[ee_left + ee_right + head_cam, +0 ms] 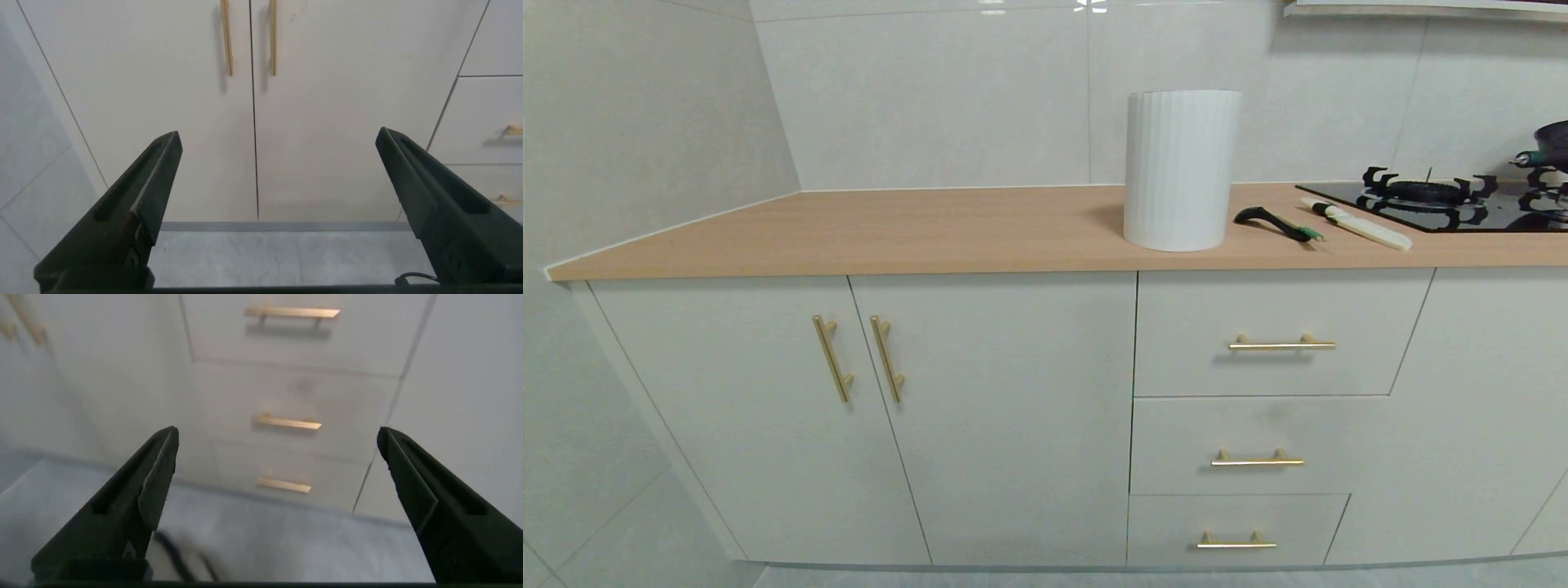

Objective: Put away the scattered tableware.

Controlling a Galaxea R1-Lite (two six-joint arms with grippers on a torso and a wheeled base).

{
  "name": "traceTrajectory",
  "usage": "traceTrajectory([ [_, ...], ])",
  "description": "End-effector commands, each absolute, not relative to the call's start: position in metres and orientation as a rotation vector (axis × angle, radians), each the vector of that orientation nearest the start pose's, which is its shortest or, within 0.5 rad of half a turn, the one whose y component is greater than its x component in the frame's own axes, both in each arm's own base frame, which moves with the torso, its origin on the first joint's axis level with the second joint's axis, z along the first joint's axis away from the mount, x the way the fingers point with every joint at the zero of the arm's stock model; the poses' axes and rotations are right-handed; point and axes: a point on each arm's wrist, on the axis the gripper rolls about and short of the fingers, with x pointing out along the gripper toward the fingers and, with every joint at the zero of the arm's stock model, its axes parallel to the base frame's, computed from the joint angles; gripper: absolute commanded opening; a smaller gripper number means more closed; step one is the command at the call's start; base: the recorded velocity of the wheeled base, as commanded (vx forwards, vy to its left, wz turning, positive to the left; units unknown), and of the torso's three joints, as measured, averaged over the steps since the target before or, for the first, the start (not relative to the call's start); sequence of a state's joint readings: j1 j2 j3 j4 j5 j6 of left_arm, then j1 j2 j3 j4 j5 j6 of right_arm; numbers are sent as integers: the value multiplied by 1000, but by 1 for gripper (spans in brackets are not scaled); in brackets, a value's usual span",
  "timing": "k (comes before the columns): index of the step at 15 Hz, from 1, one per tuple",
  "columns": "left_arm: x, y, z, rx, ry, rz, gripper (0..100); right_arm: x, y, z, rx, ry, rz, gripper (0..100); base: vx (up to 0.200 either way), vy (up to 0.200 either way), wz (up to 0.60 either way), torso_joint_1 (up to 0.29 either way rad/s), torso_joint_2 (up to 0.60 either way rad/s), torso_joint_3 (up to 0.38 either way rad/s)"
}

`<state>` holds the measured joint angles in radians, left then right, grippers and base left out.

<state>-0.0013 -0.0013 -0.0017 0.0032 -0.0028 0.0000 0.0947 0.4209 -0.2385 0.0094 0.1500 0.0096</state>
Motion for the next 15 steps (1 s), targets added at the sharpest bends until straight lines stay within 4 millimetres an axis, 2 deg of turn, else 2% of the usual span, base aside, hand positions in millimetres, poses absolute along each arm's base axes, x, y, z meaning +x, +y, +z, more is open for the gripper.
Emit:
traceTrajectory([
  [1, -23, 0, 76, 0, 2, -5, 100, 74, 14, 173, 17, 397, 302, 100, 0, 0, 0, 0, 0, 0],
  [3, -23, 0, 76, 0, 2, -5, 100, 112, 19, 175, 18, 480, 302, 100, 0, 0, 0, 0, 0, 0],
  [4, -23, 0, 75, 0, 3, -5, 100, 135, 22, 167, 19, 537, 297, 100, 0, 0, 0, 0, 0, 0],
  [5, -23, 0, 76, 0, 2, -5, 100, 146, 24, 163, 21, 553, 296, 100, 0, 0, 0, 0, 0, 0],
  [6, -23, 0, 76, 0, 2, -5, 100, 176, 28, 148, 22, 575, 295, 100, 0, 0, 0, 0, 0, 0],
  [7, -23, 0, 76, 0, 2, -5, 100, 192, 30, 139, 24, 589, 294, 100, 0, 0, 0, 0, 0, 0],
  [8, -23, 0, 76, 0, 2, -5, 100, 215, 33, 122, 25, 609, 288, 100, 0, 0, 0, 0, 0, 0],
  [9, -23, 0, 76, 0, 2, -5, 100, 225, 34, 114, 19, 608, 284, 100, 0, 0, 0, 0, 0, 0],
  [10, -23, 0, 76, 0, 2, -5, 100, 249, 37, 91, 18, 629, 279, 100, 0, 0, 0, 0, 0, 0],
  [12, -23, 0, 76, 0, 2, -5, 100, 275, 39, 61, 4, 668, 241, 100, 0, 0, 0, 0, 0, 0],
  [13, -23, 0, 75, 0, 3, -5, 100, 290, 41, 38, -10, 689, 207, 100, 0, 0, 0, 0, 0, 0],
  [15, -23, 0, 76, 0, 2, -5, 100, 314, 43, 6, -41, 668, 182, 100, 0, 0, 0, 0, 0, 0],
])
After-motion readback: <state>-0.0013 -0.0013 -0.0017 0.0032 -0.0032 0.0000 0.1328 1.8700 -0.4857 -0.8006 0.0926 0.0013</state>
